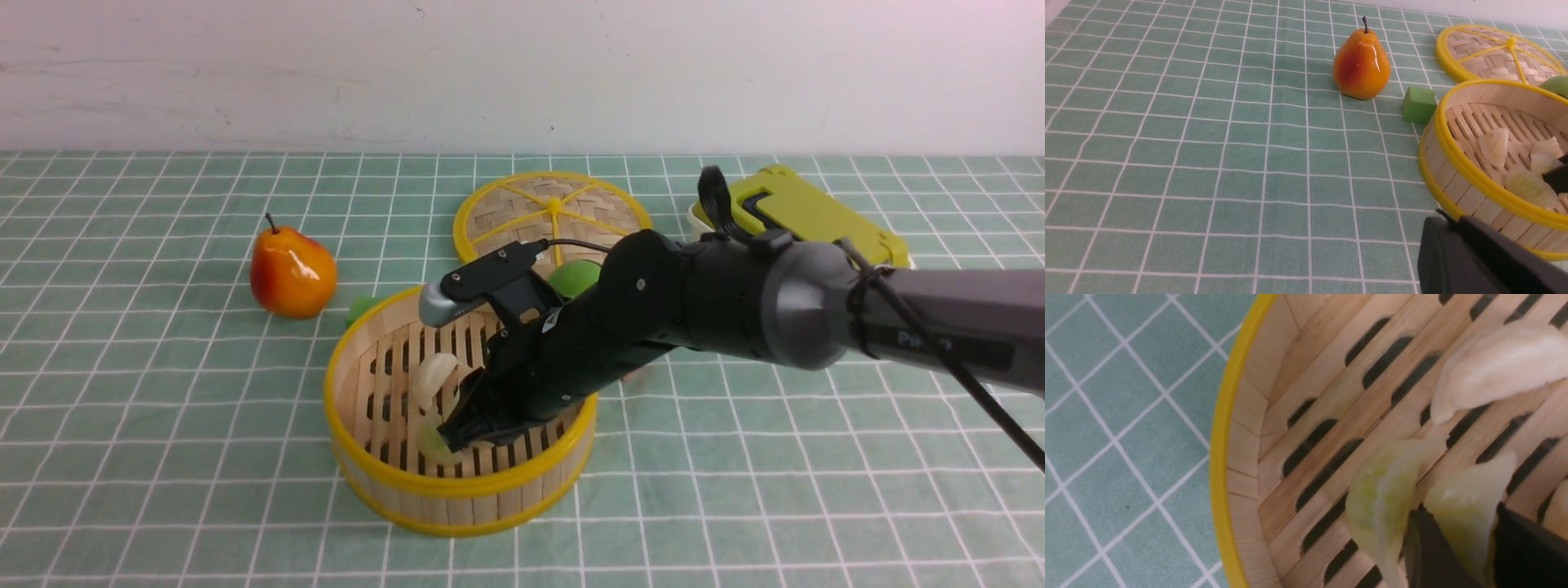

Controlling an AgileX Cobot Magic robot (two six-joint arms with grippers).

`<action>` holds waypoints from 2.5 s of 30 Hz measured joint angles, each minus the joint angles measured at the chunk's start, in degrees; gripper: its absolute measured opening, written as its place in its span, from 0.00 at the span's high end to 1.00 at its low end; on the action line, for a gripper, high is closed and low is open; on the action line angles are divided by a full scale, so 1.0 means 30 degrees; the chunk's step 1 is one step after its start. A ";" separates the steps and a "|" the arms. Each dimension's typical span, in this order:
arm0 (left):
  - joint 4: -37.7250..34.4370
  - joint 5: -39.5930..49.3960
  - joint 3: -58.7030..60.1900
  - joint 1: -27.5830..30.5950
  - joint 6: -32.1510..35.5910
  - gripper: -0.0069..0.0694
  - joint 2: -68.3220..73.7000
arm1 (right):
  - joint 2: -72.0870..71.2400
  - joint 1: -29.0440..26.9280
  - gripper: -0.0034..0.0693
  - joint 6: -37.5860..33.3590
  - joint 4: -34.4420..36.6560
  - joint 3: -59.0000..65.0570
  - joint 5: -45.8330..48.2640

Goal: Put the dumplings into the steamer on the table with the blue tablecloth.

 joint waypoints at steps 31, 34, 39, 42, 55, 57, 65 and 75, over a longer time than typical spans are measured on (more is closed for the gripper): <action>0.0343 -0.0005 0.0000 0.0000 -0.0019 0.82 0.0000 | -2.5154 -0.2468 0.98 0.5955 -0.8688 1.2075 0.1022; 0.0343 -0.0005 0.0000 0.0000 -0.0019 0.82 0.0000 | -2.7417 -0.2468 0.98 0.6083 -0.9884 1.6935 -0.4557; 0.0343 -0.0005 0.0000 0.0000 -0.0019 0.82 0.0000 | -2.8860 -0.2468 0.97 0.6577 -1.0623 2.3574 -1.1965; 0.0343 -0.0022 0.0000 0.0000 -0.0019 0.82 0.0000 | -2.8978 -0.2468 0.97 0.6823 -1.0607 2.6472 -1.5953; 0.0359 -0.0041 0.0000 0.0000 -0.0019 0.80 0.0000 | -3.0482 -0.2899 0.96 0.6723 -0.9760 2.8368 -1.4635; 0.0359 -0.0041 0.0000 0.0000 -0.0019 0.79 0.0000 | -3.1855 -0.3861 0.96 0.6723 -0.9579 2.8368 -1.3115; 0.0359 -0.0006 0.0000 0.0000 -0.0019 0.79 0.0000 | -3.7265 -0.7662 0.96 0.7630 -1.0584 2.8368 -0.7561; 0.0359 0.0000 0.0000 0.0000 -0.0019 0.78 0.0000 | -3.9220 -1.0570 0.96 0.9582 -1.0624 2.8305 -0.2198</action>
